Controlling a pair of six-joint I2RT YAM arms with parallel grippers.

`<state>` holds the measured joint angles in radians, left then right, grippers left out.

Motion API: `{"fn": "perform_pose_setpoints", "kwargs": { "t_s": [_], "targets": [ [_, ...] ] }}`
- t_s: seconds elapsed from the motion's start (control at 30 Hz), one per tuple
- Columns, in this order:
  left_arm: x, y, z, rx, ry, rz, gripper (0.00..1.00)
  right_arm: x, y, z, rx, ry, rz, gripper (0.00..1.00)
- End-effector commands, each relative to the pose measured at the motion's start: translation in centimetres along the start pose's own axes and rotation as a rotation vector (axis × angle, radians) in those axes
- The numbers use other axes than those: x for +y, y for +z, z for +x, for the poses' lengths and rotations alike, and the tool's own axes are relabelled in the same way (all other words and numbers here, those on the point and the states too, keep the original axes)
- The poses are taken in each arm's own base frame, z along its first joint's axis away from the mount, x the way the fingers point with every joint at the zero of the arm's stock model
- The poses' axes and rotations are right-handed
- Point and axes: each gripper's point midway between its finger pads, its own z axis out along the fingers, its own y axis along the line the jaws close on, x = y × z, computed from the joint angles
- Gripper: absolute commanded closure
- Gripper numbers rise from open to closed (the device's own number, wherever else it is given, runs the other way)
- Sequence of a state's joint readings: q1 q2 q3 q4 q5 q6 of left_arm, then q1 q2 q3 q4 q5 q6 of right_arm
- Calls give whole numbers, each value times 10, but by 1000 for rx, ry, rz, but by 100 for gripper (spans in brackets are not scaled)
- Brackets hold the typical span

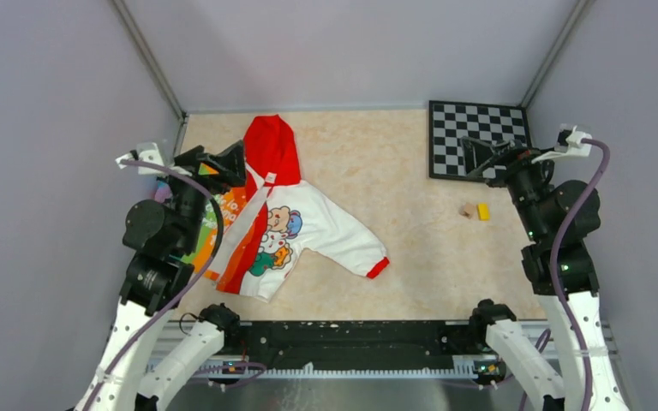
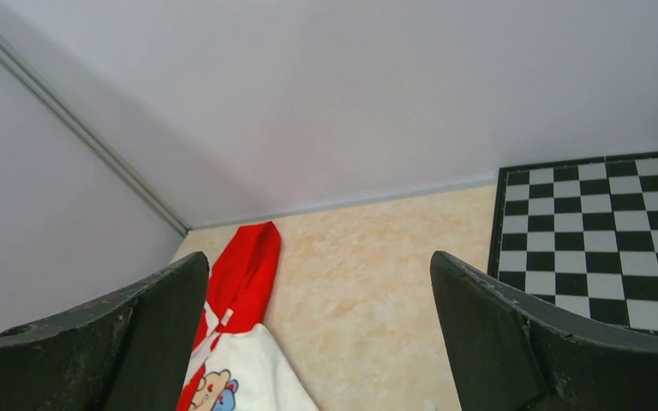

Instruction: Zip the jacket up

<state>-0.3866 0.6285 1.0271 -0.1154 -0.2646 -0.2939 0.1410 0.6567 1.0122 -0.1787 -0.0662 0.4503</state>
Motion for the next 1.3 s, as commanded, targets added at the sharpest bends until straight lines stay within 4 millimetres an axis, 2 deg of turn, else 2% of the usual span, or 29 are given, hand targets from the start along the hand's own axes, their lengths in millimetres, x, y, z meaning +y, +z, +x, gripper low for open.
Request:
{"fn": "perform_pose_setpoints", "kwargs": {
  "t_s": [0.0, 0.13, 0.27, 0.3, 0.4, 0.53, 0.63, 0.73, 0.8, 0.93, 0.97, 1.0, 1.03, 1.13, 1.2, 1.23, 1.27],
  "targets": [
    [-11, 6, 18, 88, -3, 56, 0, -4, 1, 3, -14, -12, -1, 1],
    [-13, 10, 49, 191, 6, 76, 0, -14, 5, 29, 58, -3, 19, 1],
    [-12, 12, 82, 304, 21, 85, 1, -37, 1, 65, 99, 165, 129, 1],
    [-11, 11, 91, 334, 25, 84, 0, -39, 0, 68, 77, 187, 123, 1],
    [-8, 7, 113, 418, 39, 87, 0, -30, 1, 89, 122, 176, 31, 1],
    [-3, -2, 144, 546, 66, 92, 1, -17, 14, 134, 271, 299, -69, 2],
    [3, -9, 173, 663, 86, 88, 1, 4, 24, 177, 422, 360, -134, 2],
    [9, -17, 202, 776, 86, 84, 0, 29, 31, 214, 507, 325, -139, 2],
    [16, -19, 215, 825, 56, 78, 0, 49, 34, 235, 548, 343, -165, 8],
    [49, -15, 229, 879, -27, -21, 0, 94, 34, 278, 612, 363, -204, 17],
    [59, -11, 231, 879, -31, -65, 0, 105, 36, 294, 640, 355, -209, 19],
    [69, -7, 234, 878, -29, -116, 0, 118, 36, 300, 650, 361, -229, 20],
    [80, -2, 235, 871, -28, -169, 0, 128, 36, 320, 692, 358, -231, 21],
    [106, 16, 246, 855, -28, -287, 0, 163, 36, 359, 776, 347, -274, 24],
    [125, 29, 264, 868, -45, -356, 0, 179, 40, 382, 824, 345, -302, 27],
    [130, 37, 266, 858, -57, -370, 0, 186, 42, 391, 844, 348, -321, 29],
    [140, 43, 280, 887, -74, -401, 0, 191, 44, 400, 863, 352, -331, 32]
  ]
}}
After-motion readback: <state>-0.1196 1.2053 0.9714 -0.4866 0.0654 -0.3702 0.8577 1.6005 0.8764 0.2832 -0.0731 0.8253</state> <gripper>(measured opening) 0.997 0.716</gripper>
